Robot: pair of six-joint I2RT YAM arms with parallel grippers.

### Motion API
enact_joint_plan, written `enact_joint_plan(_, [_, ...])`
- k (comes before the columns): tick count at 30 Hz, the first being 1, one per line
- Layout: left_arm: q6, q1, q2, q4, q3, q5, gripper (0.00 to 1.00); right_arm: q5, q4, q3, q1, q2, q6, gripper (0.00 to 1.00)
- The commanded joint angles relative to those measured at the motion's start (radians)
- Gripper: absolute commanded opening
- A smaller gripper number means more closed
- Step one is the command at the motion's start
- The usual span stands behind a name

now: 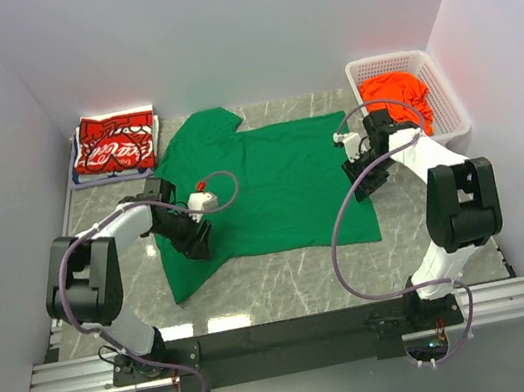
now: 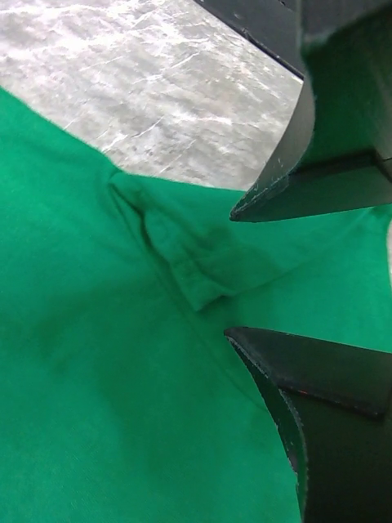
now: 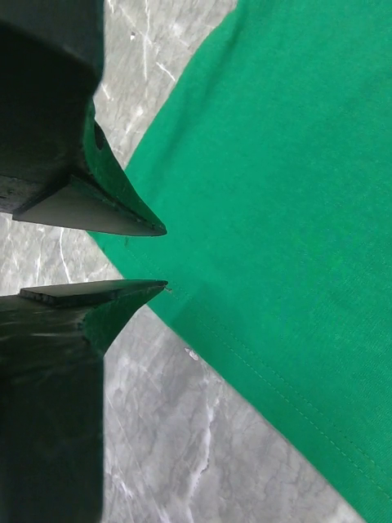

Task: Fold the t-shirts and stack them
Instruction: Flatten the tshirt out

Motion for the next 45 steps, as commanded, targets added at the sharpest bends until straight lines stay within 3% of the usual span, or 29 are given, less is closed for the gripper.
enact_joint_plan(1, [-0.035, -0.024, 0.029, 0.017, 0.045, 0.011, 0.59, 0.001, -0.007, 0.033, 0.004, 0.0, 0.028, 0.35])
enact_joint_plan(5, [-0.003, -0.061, 0.013, -0.009, 0.038, 0.047, 0.56, 0.011, 0.001, 0.027, 0.005, 0.002, 0.019, 0.34])
enact_joint_plan(11, [0.031, -0.151, -0.073, -0.034, -0.001, 0.045, 0.41, 0.021, -0.002, 0.031, 0.005, 0.013, 0.014, 0.33])
enact_joint_plan(15, [0.13, -0.249, -0.111, -0.14, -0.005, 0.067, 0.28, 0.03, -0.005, 0.042, 0.005, 0.019, 0.008, 0.33])
enact_joint_plan(19, [0.161, -0.398, -0.171, -0.178, -0.051, 0.007, 0.26, 0.039, -0.016, 0.065, 0.004, 0.029, 0.003, 0.32])
enact_joint_plan(21, [0.199, -0.4, -0.185, -0.238, -0.042, 0.018, 0.32, 0.039, -0.024, 0.079, 0.005, 0.04, 0.003, 0.32])
enact_joint_plan(24, [0.241, -0.352, -0.242, -0.255, -0.028, -0.025, 0.48, 0.044, -0.027, 0.088, 0.008, 0.043, 0.015, 0.32])
enact_joint_plan(25, [0.232, -0.282, -0.263, -0.212, -0.019, -0.035, 0.5, 0.044, -0.028, 0.088, 0.013, 0.04, 0.019, 0.32])
enact_joint_plan(28, [0.204, -0.112, -0.279, -0.108, 0.025, -0.067, 0.51, 0.06, -0.014, 0.076, 0.039, 0.033, 0.038, 0.31])
enact_joint_plan(30, [0.148, -0.047, -0.248, 0.011, 0.042, -0.169, 0.49, 0.096, 0.015, 0.061, 0.071, 0.037, 0.058, 0.3])
enact_joint_plan(33, [0.085, -0.013, -0.201, 0.133, 0.039, -0.312, 0.47, 0.139, 0.032, 0.068, 0.108, 0.066, 0.075, 0.29])
enact_joint_plan(37, [0.089, -0.002, -0.127, 0.207, 0.025, -0.386, 0.45, 0.22, 0.039, 0.088, 0.125, 0.143, 0.092, 0.29])
enact_joint_plan(41, [0.129, 0.002, -0.06, 0.184, 0.009, -0.418, 0.39, 0.284, 0.027, 0.097, 0.133, 0.197, 0.074, 0.28])
enact_joint_plan(45, [0.218, -0.001, -0.11, 0.112, -0.086, -0.41, 0.38, 0.332, 0.013, 0.061, 0.137, 0.197, 0.031, 0.28])
